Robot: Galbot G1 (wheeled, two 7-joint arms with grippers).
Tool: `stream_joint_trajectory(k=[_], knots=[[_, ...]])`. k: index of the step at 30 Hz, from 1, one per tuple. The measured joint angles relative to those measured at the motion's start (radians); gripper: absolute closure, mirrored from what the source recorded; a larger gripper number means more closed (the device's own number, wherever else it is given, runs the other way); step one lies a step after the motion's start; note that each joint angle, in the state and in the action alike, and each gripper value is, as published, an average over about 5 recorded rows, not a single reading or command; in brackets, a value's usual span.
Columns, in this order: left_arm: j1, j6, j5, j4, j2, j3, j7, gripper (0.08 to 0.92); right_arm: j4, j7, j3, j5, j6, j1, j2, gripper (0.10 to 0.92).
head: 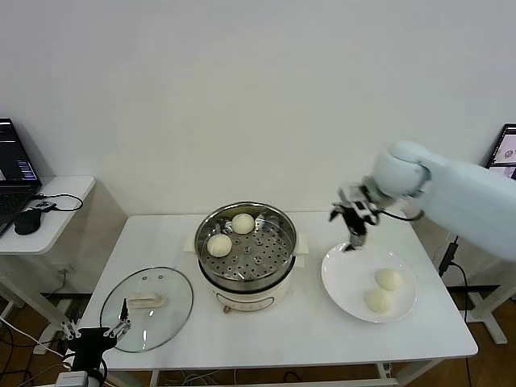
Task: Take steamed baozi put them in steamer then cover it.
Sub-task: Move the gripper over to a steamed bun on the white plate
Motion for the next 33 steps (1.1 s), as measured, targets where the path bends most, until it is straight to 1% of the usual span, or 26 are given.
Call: stream_joint_trajectory(k=[6, 14, 21, 33], knots=[[0.002, 0.0, 0.005, 0.009, -0.003, 0.001, 0.0, 0.177, 0.009, 0.005, 0.064, -0.085, 0.023, -0.15, -0.07, 0.202], [0.013, -0.002, 0.011, 0.012, -0.009, 0.003, 0.0, 0.177, 0.001, 0.022, 0.116, -0.156, 0.03, -0.279, -0.098, 0.202], [0.016, -0.003, 0.011, 0.014, -0.008, -0.004, -0.001, 0.177, -0.035, 0.036, 0.15, -0.201, 0.037, -0.349, -0.083, 0.203], [0.007, -0.003, 0.009, 0.034, -0.005, -0.012, -0.002, 0.177, -0.126, 0.055, 0.179, -0.251, 0.041, -0.411, -0.012, 0.215]])
